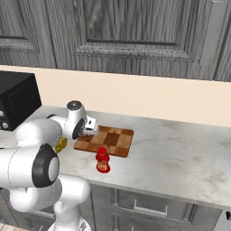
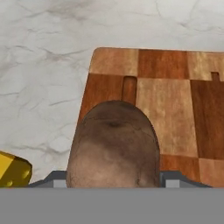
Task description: Retrieve the reheated potato from the microwave, then place the potato, cheese, and condiment on the cutting board.
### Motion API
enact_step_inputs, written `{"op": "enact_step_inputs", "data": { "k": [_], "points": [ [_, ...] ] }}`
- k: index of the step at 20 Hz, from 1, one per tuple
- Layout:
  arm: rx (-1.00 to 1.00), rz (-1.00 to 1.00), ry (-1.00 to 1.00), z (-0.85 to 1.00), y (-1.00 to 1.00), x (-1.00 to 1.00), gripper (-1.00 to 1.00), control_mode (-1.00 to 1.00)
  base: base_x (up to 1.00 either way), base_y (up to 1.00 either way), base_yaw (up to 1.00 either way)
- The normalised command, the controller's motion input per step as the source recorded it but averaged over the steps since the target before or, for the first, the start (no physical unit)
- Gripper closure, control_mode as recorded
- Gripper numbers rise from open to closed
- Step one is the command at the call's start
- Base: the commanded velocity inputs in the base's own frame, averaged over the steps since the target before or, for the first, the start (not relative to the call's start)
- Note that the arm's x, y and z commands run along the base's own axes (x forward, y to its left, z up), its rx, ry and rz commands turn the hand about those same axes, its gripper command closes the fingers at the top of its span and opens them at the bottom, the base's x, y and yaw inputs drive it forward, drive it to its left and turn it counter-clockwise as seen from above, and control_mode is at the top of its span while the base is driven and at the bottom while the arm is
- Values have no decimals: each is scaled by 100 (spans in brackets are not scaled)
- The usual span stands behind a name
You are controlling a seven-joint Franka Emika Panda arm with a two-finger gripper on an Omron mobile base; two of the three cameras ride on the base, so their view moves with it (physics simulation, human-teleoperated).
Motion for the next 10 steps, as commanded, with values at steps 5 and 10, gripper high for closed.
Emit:
{"op": "enact_step_inputs", "data": {
  "k": [5, 10],
  "points": [
    [0, 0, 0, -28, 0, 23, 100, -100, 0, 0, 0],
    [0, 0, 0, -30, 0, 13, 100, -100, 0, 0, 0]
  ]
}}
